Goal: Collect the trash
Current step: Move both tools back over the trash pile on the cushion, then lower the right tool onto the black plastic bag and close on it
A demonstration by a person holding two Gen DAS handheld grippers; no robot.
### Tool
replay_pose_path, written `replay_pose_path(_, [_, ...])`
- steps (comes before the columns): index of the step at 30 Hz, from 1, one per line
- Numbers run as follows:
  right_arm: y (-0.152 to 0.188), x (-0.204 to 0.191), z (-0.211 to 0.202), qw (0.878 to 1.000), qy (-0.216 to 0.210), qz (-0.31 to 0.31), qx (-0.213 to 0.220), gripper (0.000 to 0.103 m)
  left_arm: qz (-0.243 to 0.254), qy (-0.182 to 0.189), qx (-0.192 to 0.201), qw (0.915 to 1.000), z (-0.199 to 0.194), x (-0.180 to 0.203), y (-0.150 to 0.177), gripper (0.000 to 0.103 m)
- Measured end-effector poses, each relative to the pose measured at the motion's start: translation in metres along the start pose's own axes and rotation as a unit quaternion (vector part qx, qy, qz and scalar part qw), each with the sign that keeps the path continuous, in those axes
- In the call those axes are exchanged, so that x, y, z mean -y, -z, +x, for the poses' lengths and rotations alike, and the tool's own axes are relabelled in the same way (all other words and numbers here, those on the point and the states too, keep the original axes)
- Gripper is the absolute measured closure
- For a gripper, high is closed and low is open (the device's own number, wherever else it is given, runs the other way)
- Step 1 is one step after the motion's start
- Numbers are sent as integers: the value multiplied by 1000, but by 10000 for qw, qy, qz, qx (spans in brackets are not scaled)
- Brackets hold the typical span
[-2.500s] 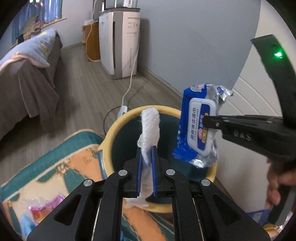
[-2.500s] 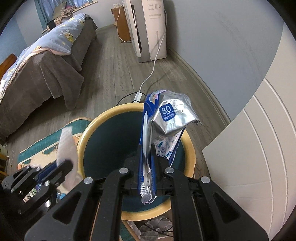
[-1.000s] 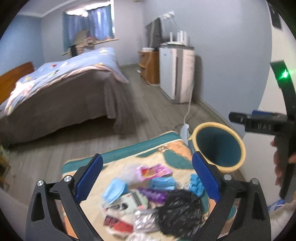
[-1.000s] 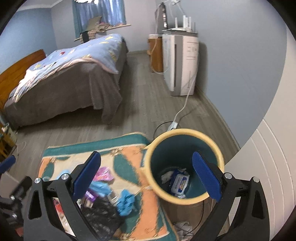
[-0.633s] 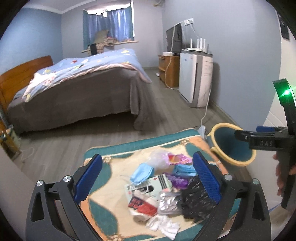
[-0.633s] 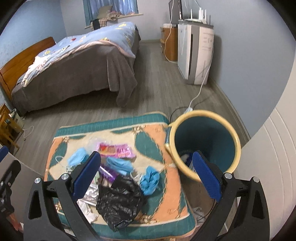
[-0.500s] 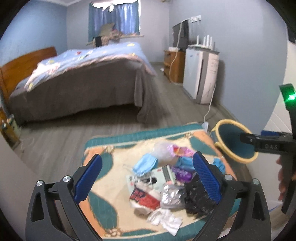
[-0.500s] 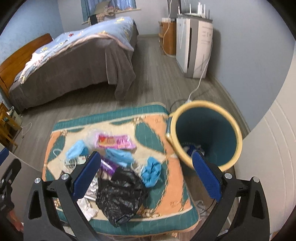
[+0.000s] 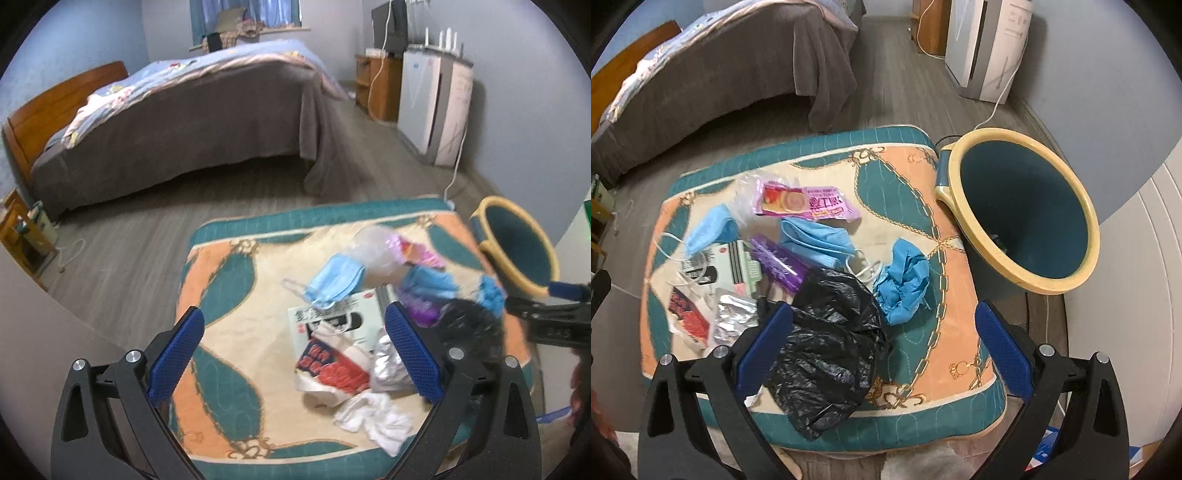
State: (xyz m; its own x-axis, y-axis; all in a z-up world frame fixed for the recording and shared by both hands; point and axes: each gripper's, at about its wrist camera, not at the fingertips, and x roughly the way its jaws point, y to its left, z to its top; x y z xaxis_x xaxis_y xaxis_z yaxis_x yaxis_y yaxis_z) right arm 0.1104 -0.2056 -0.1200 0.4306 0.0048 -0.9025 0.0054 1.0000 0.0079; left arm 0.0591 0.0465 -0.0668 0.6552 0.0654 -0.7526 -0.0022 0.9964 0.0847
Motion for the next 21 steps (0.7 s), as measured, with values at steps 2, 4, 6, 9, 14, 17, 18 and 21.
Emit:
replay_pose_path(2, [1,0,9,9999,-82,51,-78,6,4,-29,-132,9999,10,1,5,6])
replay_pose_path(4, [2,0,20,9996,-138,158,-204,6,-30,-49,-239,9997,19,2,9,6])
replay_pose_path(6, [4,0,27,9990,-218,244,-316,6,-77,3,-329,9994,26,4,12,6])
replay_pose_path(9, [6,-1,35,9982,-320,257,-434,6,-39,66,-375,9993,33,7,14,6])
replay_pose_path(14, [5,-2,45,9981,-302,103,-535,11,-23,64,-437,9990,41,10,16,6])
replay_pose_path(17, [6,1,55,9964,-402,191,-715,25,-35,108,-426,9990,41,12,14,6])
replay_pose_path(18, [7,1,58,9958,-434,211,-774,30,-15,120,-416,9991,41,13,14,6])
replay_pose_path(21, [9,1,66,9928,-659,262,-962,60,44,140,-377,9992,40,15,12,6])
